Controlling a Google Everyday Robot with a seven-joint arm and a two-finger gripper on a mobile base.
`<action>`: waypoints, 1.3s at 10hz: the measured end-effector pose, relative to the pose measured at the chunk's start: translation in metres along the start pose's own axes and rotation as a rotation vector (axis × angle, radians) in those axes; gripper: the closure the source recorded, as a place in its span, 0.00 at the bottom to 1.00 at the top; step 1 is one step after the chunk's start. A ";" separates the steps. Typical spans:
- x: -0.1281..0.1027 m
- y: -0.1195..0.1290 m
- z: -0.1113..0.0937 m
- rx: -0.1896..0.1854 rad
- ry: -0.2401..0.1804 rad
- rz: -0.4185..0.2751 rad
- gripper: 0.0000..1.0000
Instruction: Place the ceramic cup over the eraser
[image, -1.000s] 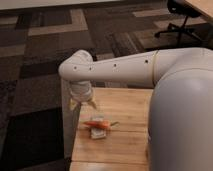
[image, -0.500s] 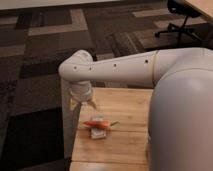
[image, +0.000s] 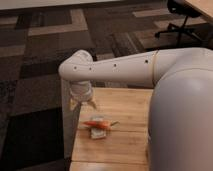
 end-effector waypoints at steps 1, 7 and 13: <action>0.000 0.000 0.000 0.000 0.000 0.000 0.35; -0.001 -0.026 -0.009 0.018 -0.029 0.024 0.35; -0.006 -0.153 -0.034 -0.001 -0.148 0.070 0.35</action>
